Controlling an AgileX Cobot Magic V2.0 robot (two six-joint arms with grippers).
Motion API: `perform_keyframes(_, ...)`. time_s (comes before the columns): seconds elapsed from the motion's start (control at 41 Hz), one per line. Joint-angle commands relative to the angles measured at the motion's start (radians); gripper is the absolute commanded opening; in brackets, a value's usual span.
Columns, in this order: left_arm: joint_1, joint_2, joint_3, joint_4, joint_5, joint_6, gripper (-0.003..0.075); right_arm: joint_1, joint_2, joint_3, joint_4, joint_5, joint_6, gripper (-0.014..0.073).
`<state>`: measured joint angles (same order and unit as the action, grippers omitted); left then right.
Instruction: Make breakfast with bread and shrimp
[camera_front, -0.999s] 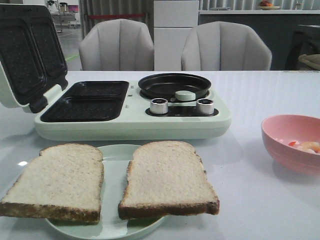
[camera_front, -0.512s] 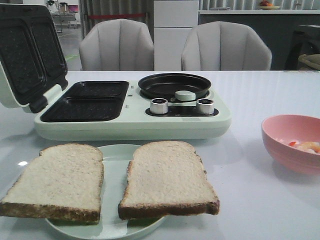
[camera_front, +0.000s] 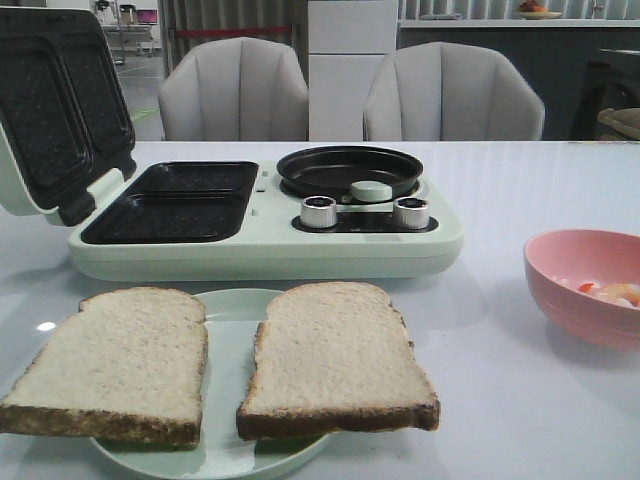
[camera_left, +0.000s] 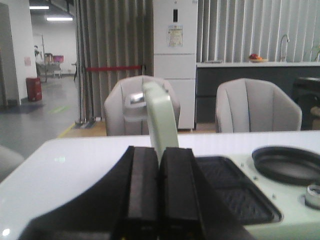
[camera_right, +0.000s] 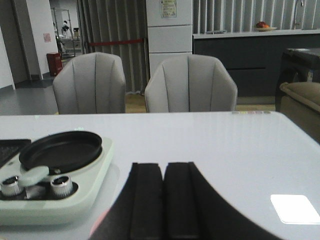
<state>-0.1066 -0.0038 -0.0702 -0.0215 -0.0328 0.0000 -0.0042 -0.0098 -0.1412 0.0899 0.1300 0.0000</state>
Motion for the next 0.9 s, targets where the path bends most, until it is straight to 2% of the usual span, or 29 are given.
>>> perform_keyframes(0.0,0.001,-0.010,-0.143,-0.004,-0.057,-0.011,0.0099,-0.005,0.010,-0.145,-0.004,0.010,-0.007,0.0007)
perform_keyframes(0.219,0.001,0.105,-0.383,-0.006,0.161,-0.011,0.0099,-0.005,0.187,-0.400,-0.004,0.252,-0.007,0.0007)
perform_keyframes(0.39,0.001,0.238,-0.524,-0.006,0.374,-0.011,0.0099,-0.005,0.331,-0.499,-0.004,0.371,-0.007,0.0007)
perform_keyframes(0.658,0.001,0.376,-0.497,-0.008,0.551,-0.011,0.0099,-0.005,0.472,-0.490,-0.004,0.458,-0.007,0.0007)
perform_keyframes(0.877,0.001,0.436,-0.446,-0.017,0.561,-0.011,0.0100,-0.005,0.545,-0.432,-0.007,0.454,-0.007,0.0019)
